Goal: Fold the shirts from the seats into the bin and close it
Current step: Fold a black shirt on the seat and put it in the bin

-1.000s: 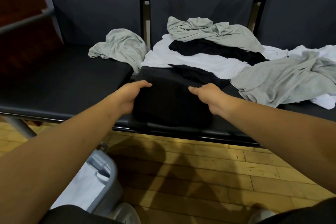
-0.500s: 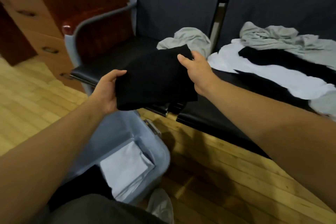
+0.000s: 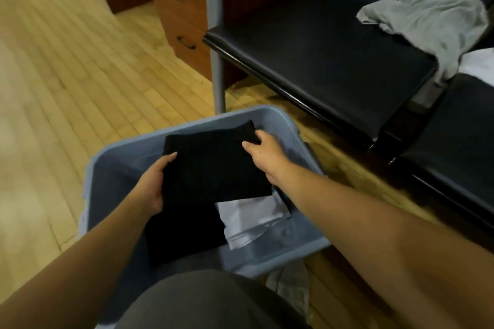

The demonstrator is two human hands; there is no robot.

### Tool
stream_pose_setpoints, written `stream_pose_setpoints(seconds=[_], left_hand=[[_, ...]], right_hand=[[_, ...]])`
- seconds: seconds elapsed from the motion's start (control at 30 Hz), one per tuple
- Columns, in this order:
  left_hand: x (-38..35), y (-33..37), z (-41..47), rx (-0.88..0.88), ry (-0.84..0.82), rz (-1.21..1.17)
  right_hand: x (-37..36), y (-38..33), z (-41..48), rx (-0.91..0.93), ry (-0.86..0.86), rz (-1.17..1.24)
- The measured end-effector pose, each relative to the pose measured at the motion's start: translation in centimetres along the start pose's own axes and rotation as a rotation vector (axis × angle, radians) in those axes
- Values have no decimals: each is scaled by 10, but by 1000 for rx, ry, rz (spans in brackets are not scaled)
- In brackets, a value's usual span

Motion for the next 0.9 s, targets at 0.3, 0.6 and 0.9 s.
stream_pose_setpoints(seconds=[0.3, 0.6, 0.9], left_hand=[[91, -67, 31, 63, 136, 52], [134, -52, 14, 139, 494, 657], [2, 81, 6, -94, 237, 1016]], right_hand=[[-85, 106, 37, -253, -157, -55], [-108, 131, 34, -374, -189, -84], [0, -14, -7, -132, 1, -109]])
Point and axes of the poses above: each hand's wrist, its own z-axis towards the middle knuckle, its own x-axis out of the back of the hand, y = z × x, the point moved 8 cm from there along z, towards the middle knuckle, and after that the axes turned 15 degrees about -y, right-handed, at the moved point
